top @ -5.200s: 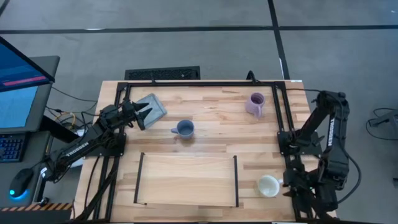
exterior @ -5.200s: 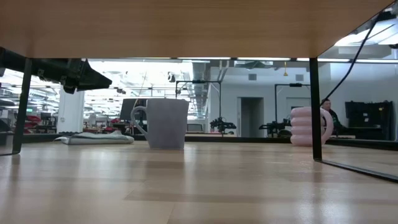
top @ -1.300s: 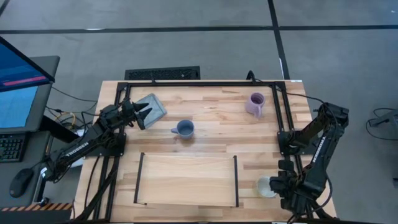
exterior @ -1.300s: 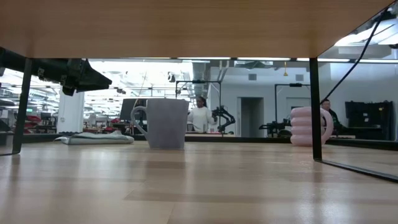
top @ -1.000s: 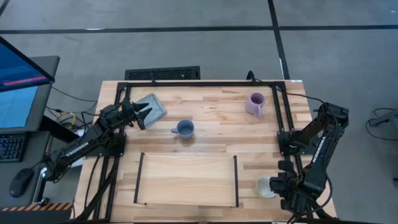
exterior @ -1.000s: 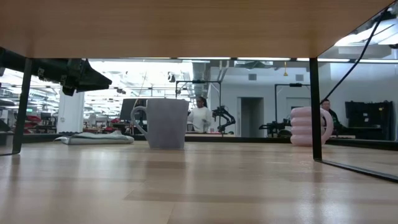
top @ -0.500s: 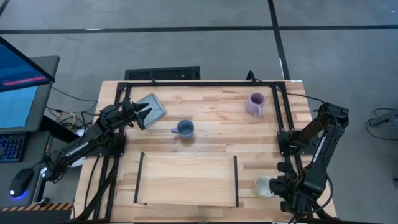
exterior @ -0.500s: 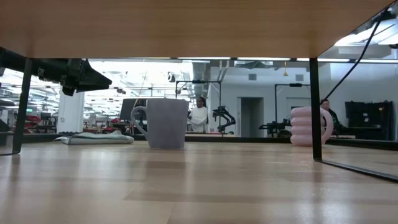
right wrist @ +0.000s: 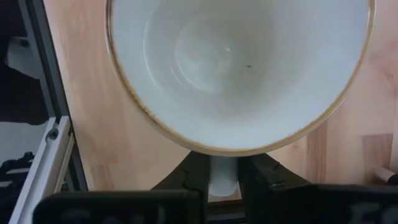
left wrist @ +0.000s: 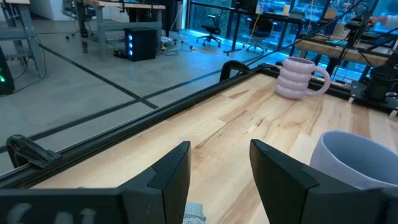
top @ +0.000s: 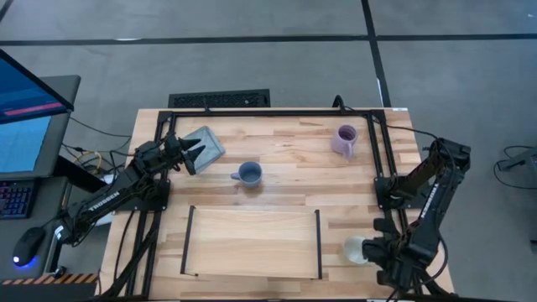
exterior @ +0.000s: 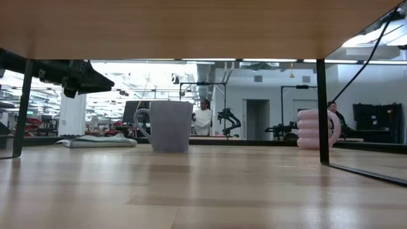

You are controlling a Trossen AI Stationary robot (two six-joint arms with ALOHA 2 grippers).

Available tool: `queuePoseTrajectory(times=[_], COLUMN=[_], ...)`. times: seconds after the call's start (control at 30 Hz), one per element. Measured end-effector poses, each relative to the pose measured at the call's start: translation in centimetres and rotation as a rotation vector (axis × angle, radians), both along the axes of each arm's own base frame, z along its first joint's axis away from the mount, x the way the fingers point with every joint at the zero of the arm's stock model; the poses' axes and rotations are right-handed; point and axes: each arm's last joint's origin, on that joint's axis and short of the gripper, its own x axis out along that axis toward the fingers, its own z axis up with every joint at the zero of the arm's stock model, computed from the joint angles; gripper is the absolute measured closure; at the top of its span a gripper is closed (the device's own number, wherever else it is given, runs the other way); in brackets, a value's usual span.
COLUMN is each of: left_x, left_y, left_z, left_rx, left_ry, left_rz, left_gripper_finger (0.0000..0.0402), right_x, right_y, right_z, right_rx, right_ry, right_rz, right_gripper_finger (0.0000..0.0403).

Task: Stack small to large cups/mugs on shelf
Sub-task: Put the green mug on the shelf

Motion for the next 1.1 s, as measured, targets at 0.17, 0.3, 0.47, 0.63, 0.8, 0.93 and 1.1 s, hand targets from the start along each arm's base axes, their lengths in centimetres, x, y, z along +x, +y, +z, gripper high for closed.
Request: queuePoseTrajectory(times=[0.17, 0.3, 0.47, 0.63, 0.8, 0.93, 1.1], left_x=[0.0, 0.0, 0.0, 0.0, 0.0, 0.0, 0.0], left_y=[0.0, 0.0, 0.0, 0.0, 0.0, 0.0, 0.0], left_z=[0.0, 0.0, 0.0, 0.0, 0.0, 0.0, 0.0], left_rx=[0.000, 0.000, 0.000, 0.000, 0.000, 0.000, 0.000], left_ry=[0.000, 0.000, 0.001, 0.001, 0.001, 0.001, 0.001], left_rz=[0.000, 0.000, 0.000, 0.000, 0.000, 0.000, 0.000], left_gripper_finger=[0.0246, 0.0246, 0.0246, 0.0246, 0.0246, 0.0246, 0.0246], right_x=[0.4, 0.4, 0.4, 0.4, 0.3, 0.3, 0.4], right_y=[-0.2, -0.2, -0.2, -0.2, -0.3, -0.3, -0.5], right_z=[0.0, 0.0, 0.0, 0.0, 0.0, 0.4, 1.1], right_rx=[-0.001, -0.003, -0.003, -0.004, -0.008, -0.027, -0.044], right_ry=[0.000, 0.001, 0.001, 0.002, 0.003, 0.014, 0.025], right_rz=[-0.015, -0.015, -0.015, -0.015, -0.016, -0.016, -0.029], right_gripper_finger=[0.0329, 0.0330, 0.0330, 0.0331, 0.0331, 0.0331, 0.0331])
